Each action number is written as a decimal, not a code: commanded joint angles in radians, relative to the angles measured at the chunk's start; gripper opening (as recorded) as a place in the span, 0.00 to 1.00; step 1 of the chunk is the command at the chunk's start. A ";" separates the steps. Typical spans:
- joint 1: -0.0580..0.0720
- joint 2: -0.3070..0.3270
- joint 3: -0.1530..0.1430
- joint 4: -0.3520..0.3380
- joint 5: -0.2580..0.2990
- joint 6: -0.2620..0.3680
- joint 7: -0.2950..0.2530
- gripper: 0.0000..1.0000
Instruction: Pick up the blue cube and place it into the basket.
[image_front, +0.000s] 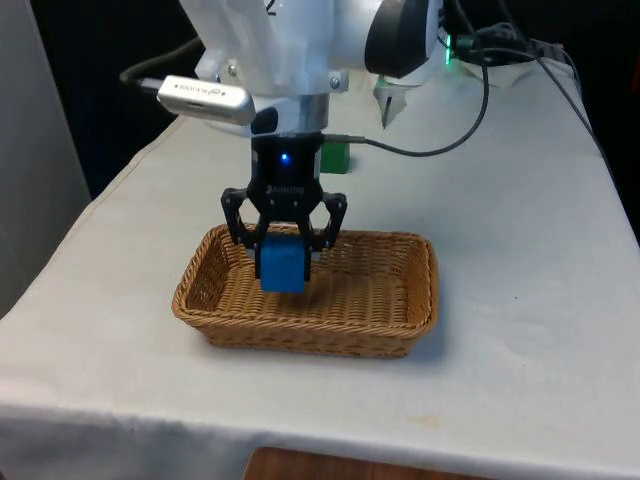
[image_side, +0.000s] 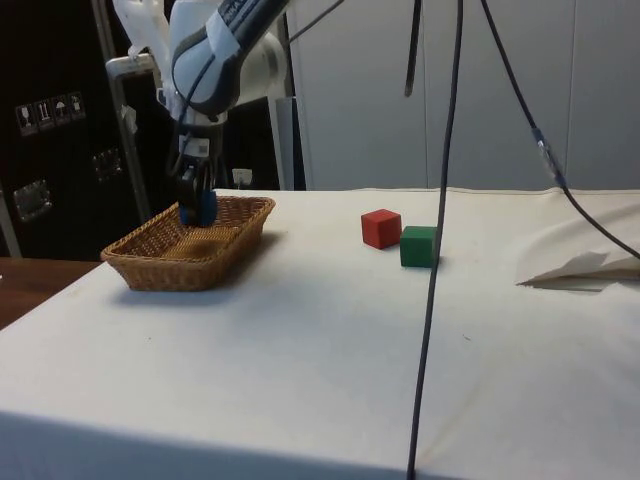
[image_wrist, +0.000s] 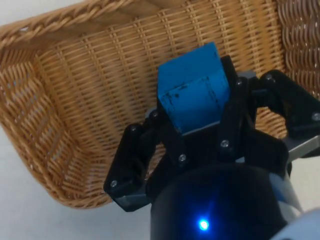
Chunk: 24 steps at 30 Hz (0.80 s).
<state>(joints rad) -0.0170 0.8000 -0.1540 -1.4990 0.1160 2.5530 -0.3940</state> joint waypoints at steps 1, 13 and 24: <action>-0.004 0.011 0.003 0.012 0.004 -0.003 0.002 0.00; -0.002 0.054 0.006 0.026 0.006 0.017 0.007 0.00; 0.000 0.055 0.006 0.022 0.007 0.016 0.008 0.00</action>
<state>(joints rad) -0.0150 0.8540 -0.1510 -1.4770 0.1200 2.5670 -0.3850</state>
